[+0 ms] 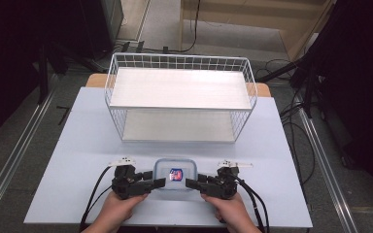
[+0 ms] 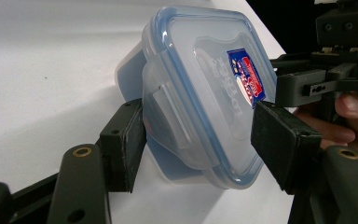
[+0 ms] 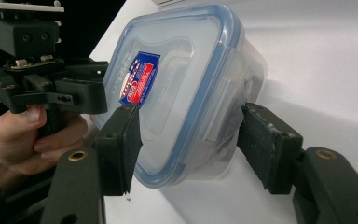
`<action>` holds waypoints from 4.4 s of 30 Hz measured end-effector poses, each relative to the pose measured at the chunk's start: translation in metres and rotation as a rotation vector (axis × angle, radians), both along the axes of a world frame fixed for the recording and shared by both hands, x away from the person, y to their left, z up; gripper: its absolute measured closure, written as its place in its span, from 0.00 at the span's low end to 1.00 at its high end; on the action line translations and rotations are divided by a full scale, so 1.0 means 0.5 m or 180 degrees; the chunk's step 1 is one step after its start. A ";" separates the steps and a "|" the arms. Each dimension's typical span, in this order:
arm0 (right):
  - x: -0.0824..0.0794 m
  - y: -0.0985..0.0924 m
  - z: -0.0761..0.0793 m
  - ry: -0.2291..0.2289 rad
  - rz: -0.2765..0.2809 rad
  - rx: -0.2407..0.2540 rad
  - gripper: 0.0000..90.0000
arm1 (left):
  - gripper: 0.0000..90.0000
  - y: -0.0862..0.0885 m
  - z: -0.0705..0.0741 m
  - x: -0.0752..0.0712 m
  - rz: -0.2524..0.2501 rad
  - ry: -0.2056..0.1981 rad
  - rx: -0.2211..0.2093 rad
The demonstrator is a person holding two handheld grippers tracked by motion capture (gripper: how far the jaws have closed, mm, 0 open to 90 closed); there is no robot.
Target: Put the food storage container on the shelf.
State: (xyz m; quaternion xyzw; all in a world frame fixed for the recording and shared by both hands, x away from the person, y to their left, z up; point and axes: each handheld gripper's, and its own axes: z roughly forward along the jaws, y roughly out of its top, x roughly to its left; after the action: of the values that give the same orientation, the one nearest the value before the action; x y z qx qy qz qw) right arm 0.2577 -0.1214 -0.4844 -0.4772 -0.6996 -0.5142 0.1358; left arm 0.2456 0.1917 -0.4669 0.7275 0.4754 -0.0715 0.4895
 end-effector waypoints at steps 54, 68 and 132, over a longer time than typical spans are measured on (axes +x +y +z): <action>-0.058 -0.011 0.026 -0.0604 -0.0046 -0.0129 0.59 | 0.55 -0.009 0.031 -0.058 0.0007 -0.0669 0.0240; -0.069 -0.013 0.069 -0.1069 -0.0140 -0.0099 0.59 | 0.54 -0.015 0.076 -0.066 0.0036 -0.1107 0.0237; -0.016 -0.024 0.291 -0.2169 -0.0465 0.0079 0.59 | 0.54 -0.031 0.293 0.002 0.0112 -0.2110 0.0012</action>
State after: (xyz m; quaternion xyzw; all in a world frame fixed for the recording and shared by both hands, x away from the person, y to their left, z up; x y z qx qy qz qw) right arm 0.2496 -0.1332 -0.3391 -0.3252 -0.6624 -0.6608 -0.1370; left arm 0.2465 0.1763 -0.3205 0.7038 0.3030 0.1785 0.6173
